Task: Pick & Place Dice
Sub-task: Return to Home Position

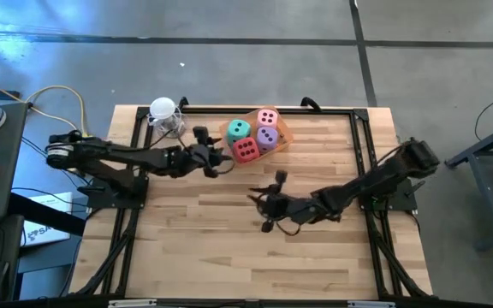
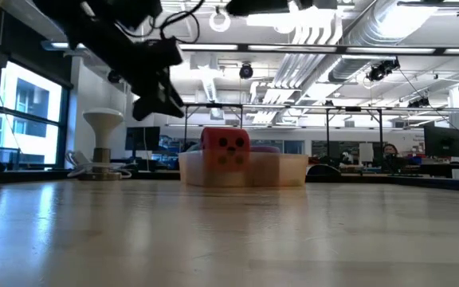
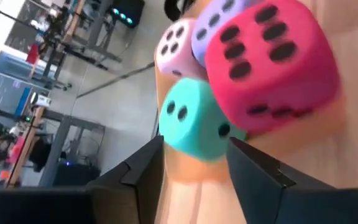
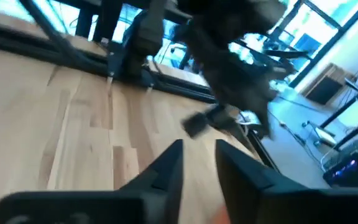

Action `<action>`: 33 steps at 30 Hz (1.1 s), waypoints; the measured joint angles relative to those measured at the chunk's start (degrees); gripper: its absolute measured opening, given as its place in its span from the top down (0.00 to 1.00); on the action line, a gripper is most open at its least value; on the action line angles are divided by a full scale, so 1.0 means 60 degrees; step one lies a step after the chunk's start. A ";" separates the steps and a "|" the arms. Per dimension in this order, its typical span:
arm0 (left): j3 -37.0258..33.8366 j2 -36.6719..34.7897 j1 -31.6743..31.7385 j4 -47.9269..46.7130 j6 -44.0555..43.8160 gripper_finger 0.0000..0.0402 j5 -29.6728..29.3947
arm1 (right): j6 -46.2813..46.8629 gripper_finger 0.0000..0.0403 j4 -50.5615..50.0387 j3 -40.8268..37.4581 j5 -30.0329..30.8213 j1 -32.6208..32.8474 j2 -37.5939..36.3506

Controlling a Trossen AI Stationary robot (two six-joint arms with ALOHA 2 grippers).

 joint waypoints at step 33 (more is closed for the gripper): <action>-0.2755 -0.9429 -0.2406 -0.4461 -0.6478 1.00 0.0746 | 0.2599 1.00 0.0994 -0.7093 -0.5207 -0.3640 -0.6786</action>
